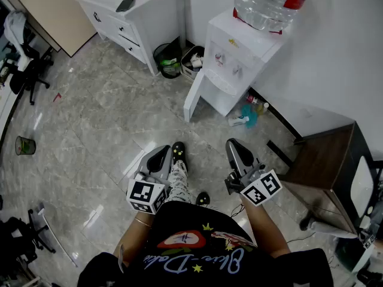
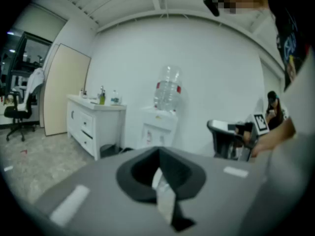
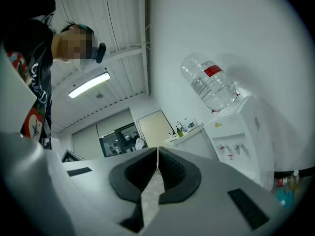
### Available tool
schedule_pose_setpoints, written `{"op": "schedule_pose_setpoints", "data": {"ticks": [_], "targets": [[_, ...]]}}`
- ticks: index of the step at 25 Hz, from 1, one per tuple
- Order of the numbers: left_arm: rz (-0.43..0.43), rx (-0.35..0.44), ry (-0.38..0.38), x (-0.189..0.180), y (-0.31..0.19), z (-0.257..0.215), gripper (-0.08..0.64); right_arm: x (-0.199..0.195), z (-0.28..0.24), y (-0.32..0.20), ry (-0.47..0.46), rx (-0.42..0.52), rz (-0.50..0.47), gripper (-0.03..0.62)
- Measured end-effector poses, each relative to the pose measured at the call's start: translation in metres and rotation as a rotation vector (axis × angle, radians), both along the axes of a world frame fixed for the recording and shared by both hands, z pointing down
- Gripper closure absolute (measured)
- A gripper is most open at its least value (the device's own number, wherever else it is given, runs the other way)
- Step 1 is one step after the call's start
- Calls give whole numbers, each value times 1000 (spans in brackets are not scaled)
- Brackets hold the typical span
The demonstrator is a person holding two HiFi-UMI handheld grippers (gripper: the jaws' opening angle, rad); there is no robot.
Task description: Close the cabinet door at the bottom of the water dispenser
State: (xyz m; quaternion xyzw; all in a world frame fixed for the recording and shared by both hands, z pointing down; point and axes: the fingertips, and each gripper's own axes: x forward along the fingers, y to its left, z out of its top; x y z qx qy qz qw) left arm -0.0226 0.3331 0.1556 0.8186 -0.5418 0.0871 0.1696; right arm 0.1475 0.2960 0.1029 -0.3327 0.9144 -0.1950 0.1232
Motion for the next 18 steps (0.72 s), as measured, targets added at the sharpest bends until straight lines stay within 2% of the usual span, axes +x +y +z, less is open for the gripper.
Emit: {"op": "schedule_pose_setpoints", "data": {"ticks": [4,7,11,15,18], "targets": [[48,15,-17,-24,-67,25,563,-45,33,-66,78,-19,-42,575],[84,-16,-30,-40,-120,50,563,-71,62,-121,112,-82,-13,575],[143,-19,15,-55,-184,71,563,-104,94,-186,117,-121,19,575],[174,-93,13,-67,-229,121,563,-127,142,-232,146,-150,55,575],[186,-143,1,-73,-253,180,563,-141,187,-253,162,-187,64,575]]}}
